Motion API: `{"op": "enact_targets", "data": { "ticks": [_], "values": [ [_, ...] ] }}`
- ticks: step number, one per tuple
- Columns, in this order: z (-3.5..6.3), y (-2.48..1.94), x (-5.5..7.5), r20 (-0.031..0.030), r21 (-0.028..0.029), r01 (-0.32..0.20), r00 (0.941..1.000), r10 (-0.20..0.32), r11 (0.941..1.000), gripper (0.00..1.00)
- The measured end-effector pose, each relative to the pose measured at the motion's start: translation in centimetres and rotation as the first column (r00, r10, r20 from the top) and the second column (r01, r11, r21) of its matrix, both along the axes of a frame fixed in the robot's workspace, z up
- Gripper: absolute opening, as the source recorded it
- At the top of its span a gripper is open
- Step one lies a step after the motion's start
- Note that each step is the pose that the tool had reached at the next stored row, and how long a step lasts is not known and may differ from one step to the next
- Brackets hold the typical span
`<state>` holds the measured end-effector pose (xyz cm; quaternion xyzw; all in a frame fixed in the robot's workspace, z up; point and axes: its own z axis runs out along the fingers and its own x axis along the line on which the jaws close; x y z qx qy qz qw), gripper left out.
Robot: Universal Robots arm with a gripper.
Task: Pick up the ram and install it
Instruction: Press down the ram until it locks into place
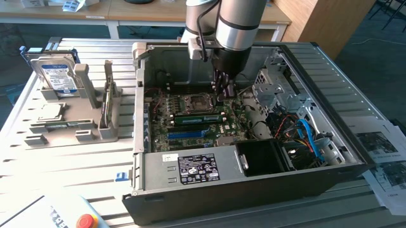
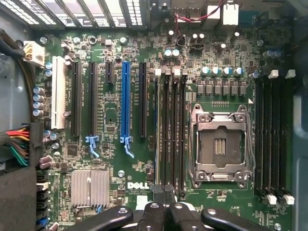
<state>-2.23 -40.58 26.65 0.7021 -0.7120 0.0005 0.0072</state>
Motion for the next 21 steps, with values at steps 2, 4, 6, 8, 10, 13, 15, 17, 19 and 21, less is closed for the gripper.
{"op": "enact_targets", "data": {
  "ticks": [2,4,6,8,10,13,15,17,19,21],
  "values": [
    [-0.2,0.0,0.0,0.0,0.0,0.0,1.0,0.0,1.0,0.1],
    [-0.39,0.0,0.0,0.0,0.0,0.0,1.0,0.0,1.0,0.1],
    [-0.49,0.0,0.0,0.0,0.0,0.0,1.0,0.0,1.0,0.1],
    [-0.49,0.0,0.0,-0.0001,-0.0002,0.0,1.0,0.0,1.0,0.1],
    [-0.49,0.0,0.0,0.0,-0.0001,0.0,1.0,0.0,1.0,0.1],
    [-0.51,0.0,0.06,0.0,0.0,0.0,1.0,0.0,1.0,0.1],
    [-0.52,-0.02,0.34,0.0001,0.0002,0.0,1.0,0.0,1.0,0.1],
    [-0.52,-0.06,0.58,0.0001,0.0003,0.0,1.0,0.0,1.0,0.1],
    [-0.52,-0.12,0.81,-0.0001,0.0,0.0,1.0,0.0,1.0,0.1],
    [-0.52,-0.15,1.0,-0.0001,0.0001,0.0,1.0,0.0,1.0,0.1]
  ]
}}
